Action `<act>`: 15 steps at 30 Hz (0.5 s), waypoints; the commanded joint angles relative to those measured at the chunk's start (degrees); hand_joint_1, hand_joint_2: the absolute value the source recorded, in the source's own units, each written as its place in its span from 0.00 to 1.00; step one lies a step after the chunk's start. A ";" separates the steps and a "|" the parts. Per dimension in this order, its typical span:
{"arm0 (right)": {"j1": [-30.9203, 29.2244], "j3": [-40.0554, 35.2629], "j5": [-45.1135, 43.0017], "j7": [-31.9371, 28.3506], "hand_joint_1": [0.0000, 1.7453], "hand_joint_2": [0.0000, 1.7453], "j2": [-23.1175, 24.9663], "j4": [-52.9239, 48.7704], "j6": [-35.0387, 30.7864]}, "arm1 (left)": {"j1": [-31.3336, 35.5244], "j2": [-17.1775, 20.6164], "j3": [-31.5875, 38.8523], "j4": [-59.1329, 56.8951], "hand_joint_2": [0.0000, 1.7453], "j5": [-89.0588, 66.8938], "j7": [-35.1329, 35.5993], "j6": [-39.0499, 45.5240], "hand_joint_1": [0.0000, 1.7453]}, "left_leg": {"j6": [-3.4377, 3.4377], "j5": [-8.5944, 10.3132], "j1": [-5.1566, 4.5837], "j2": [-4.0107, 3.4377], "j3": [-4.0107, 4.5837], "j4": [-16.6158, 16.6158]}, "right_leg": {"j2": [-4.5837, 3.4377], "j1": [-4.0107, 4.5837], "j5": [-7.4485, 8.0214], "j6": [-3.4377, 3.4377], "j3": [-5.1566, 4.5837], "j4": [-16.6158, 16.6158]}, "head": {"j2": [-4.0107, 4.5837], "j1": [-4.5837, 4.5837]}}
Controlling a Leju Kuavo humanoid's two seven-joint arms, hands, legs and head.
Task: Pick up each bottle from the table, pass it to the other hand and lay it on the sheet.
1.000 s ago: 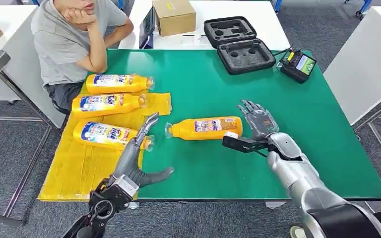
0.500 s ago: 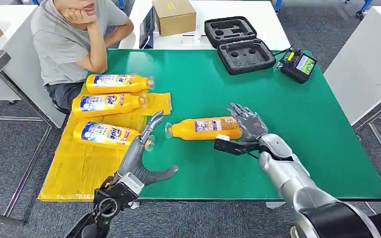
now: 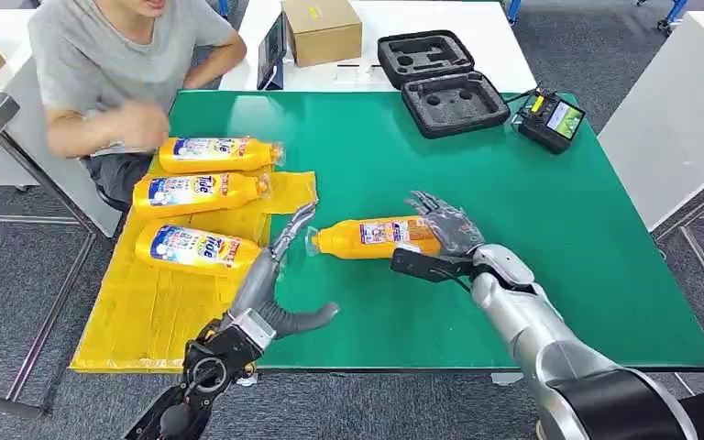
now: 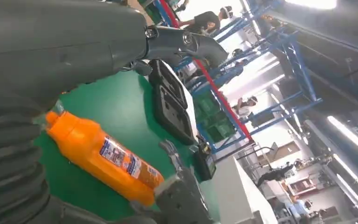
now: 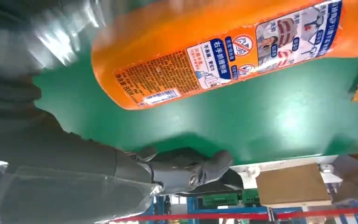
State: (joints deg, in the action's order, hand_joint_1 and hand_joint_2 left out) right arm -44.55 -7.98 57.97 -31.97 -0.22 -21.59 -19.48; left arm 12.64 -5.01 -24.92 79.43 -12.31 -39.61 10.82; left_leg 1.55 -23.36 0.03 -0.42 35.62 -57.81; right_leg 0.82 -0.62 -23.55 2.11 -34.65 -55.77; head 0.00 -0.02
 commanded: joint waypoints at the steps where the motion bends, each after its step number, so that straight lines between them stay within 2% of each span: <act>1: -3.07 0.89 0.07 1.25 0.00 1.00 1.35 5.75 0.06 | 2.61 -0.57 -1.17 -6.19 1.00 0.24 -0.39 0.44 0.00 | -0.09 -0.10 0.01 -0.01 -0.22 -0.01 | -0.09 0.00 -0.09 -0.08 0.19 -0.03 | 0.00 0.00; 15: -3.10 -0.41 1.50 3.31 0.00 1.00 1.76 6.50 0.42 | 1.47 -0.98 -1.13 -6.31 1.00 1.04 -0.39 0.72 0.00 | -0.09 -0.11 0.02 -0.01 -0.25 0.01 | -0.10 0.01 -0.10 -0.08 0.22 -0.01 | 0.00 0.00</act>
State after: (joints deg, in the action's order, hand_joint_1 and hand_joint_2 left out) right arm -44.76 -8.02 59.25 -28.96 1.33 -19.45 -19.69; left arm 12.98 -5.68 -25.64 76.54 -11.19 -40.00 11.56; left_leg 1.55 -23.35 0.03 -0.41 35.62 -57.81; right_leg 0.82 -0.62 -23.55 2.11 -34.65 -55.77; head 0.00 -0.02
